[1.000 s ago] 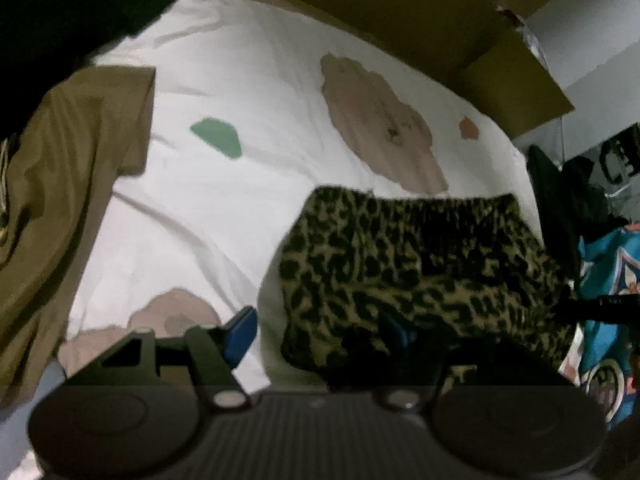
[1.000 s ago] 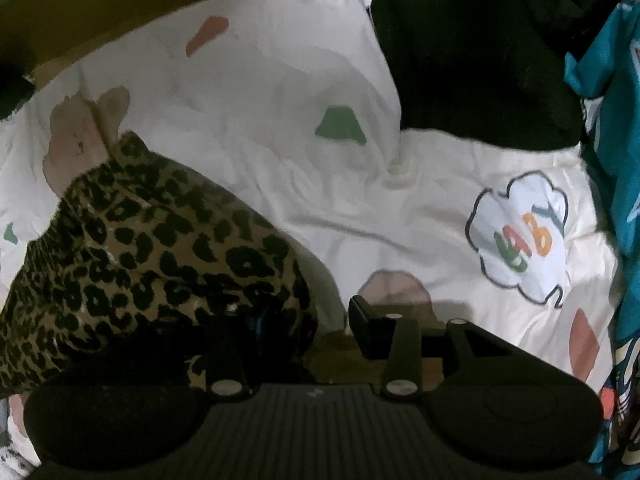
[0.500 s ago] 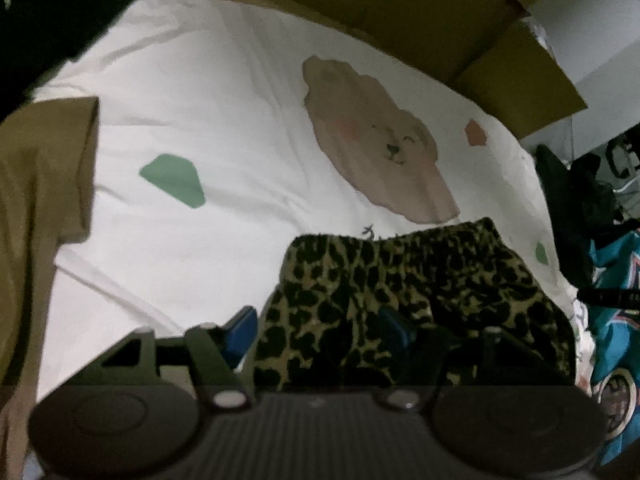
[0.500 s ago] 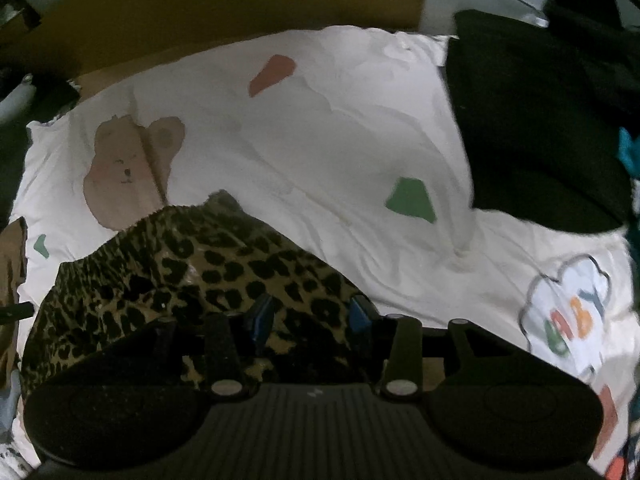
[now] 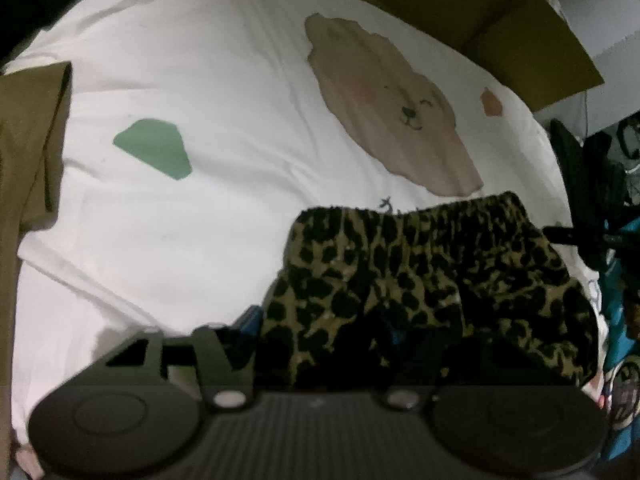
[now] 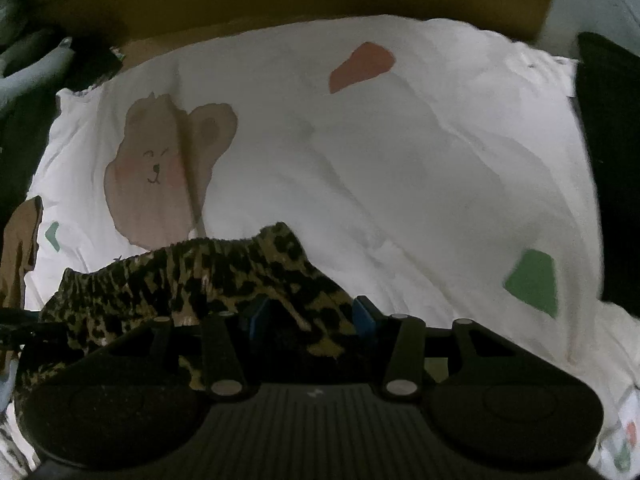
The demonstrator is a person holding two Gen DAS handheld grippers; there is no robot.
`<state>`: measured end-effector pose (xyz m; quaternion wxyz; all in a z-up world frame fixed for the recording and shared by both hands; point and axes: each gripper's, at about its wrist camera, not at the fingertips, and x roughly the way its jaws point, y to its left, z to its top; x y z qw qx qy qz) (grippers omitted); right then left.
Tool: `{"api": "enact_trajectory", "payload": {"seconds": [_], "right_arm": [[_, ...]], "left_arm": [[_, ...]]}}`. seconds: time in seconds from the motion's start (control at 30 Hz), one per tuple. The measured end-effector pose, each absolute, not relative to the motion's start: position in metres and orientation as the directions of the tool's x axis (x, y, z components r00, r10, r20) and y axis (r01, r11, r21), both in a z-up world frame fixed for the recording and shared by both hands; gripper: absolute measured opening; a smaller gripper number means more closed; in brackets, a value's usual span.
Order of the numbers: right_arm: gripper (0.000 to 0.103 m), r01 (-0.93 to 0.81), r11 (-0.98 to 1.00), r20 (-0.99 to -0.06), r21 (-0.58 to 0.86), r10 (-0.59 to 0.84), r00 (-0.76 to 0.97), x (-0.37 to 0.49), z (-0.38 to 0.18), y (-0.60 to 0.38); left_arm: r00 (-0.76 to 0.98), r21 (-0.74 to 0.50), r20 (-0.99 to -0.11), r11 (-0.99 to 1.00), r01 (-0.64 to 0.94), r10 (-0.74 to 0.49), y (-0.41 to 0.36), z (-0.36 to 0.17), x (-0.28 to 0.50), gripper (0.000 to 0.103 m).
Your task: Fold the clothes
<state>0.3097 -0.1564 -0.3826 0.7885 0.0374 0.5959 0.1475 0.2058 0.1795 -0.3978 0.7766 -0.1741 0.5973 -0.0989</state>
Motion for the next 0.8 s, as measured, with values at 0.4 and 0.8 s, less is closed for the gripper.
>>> {"api": "enact_trajectory", "payload": {"seconds": [0.4,0.8], "right_arm": [[0.053,-0.281,0.933,-0.926,0.224,0.294,0.235,0.322,-0.413,-0.143],[0.003,-0.420,0.899,-0.943,0.127,0.240,0.229,0.302,-0.404,-0.127]], "left_arm": [[0.254,-0.419,-0.887,0.904,-0.084,-0.387,0.177,-0.415,0.207,0.044],[0.305,-0.409,-0.875,0.912,-0.046,-0.377,0.176,-0.393,0.203,0.009]]}}
